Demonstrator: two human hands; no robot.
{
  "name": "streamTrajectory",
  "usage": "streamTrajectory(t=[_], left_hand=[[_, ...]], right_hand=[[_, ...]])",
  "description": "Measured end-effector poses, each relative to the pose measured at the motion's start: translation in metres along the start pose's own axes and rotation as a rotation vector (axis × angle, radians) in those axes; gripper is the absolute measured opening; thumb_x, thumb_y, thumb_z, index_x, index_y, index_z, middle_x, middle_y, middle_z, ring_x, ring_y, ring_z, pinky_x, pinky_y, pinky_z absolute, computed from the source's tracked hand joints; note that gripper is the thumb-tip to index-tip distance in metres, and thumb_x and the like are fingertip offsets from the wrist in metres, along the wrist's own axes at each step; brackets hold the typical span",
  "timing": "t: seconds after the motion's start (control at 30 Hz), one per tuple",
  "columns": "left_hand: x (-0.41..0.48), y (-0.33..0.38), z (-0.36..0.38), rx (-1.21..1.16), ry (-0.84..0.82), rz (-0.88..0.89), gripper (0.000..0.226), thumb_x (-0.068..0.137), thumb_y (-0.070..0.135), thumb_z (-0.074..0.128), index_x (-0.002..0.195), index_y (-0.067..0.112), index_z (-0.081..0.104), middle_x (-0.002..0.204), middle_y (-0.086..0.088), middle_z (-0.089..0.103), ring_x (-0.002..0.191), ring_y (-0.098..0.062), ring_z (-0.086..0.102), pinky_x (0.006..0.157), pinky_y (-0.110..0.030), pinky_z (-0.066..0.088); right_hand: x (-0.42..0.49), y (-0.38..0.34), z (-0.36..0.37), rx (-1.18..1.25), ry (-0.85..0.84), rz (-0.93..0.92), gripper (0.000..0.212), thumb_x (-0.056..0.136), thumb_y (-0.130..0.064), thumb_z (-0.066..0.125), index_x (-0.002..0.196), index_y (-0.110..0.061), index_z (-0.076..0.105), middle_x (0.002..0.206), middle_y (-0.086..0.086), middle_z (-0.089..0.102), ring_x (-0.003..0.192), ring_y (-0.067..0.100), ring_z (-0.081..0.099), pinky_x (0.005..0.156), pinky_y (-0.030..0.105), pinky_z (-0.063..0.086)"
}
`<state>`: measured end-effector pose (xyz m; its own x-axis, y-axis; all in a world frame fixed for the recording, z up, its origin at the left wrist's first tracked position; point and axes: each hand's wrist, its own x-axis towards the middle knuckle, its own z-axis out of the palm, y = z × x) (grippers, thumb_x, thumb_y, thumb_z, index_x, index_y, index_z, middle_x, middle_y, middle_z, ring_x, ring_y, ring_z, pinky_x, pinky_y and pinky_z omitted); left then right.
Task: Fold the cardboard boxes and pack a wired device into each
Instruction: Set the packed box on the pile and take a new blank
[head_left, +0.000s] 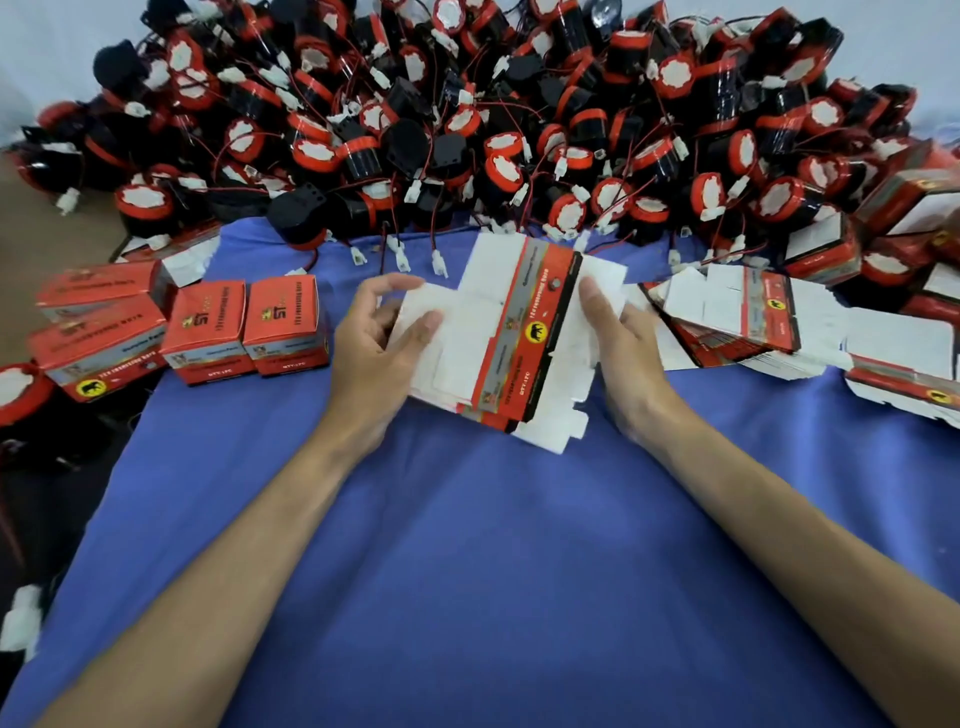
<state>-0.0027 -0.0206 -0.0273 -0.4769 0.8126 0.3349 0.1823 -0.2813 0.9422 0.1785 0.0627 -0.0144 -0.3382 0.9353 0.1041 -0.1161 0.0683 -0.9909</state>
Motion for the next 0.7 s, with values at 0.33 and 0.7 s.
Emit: streamTrajectory(t=[0.33, 0.7], left_hand=[[-0.009, -0.007, 0.012, 0.877, -0.060, 0.225, 0.036, 0.093, 0.050, 0.053, 0.076, 0.018, 0.052, 0.083, 0.008, 0.044, 0.080, -0.017, 0.048, 0.079, -0.036, 0.036], [-0.006, 0.002, 0.006, 0.391, -0.224, -0.007, 0.031, 0.102, 0.018, 0.046, 0.078, -0.002, 0.050, 0.067, -0.004, 0.045, 0.059, -0.007, 0.039, 0.056, -0.023, 0.036]], right_hand=[[-0.006, -0.002, 0.010, 0.111, -0.053, 0.067, 0.057, 0.082, -0.065, 0.034, 0.095, -0.021, 0.067, 0.092, -0.003, 0.075, 0.089, 0.015, 0.071, 0.074, 0.026, 0.058], [-0.004, -0.003, 0.004, 0.399, -0.218, 0.262, 0.072, 0.091, -0.070, 0.014, 0.116, -0.024, 0.064, 0.110, 0.000, 0.072, 0.104, 0.018, 0.068, 0.077, 0.034, 0.058]])
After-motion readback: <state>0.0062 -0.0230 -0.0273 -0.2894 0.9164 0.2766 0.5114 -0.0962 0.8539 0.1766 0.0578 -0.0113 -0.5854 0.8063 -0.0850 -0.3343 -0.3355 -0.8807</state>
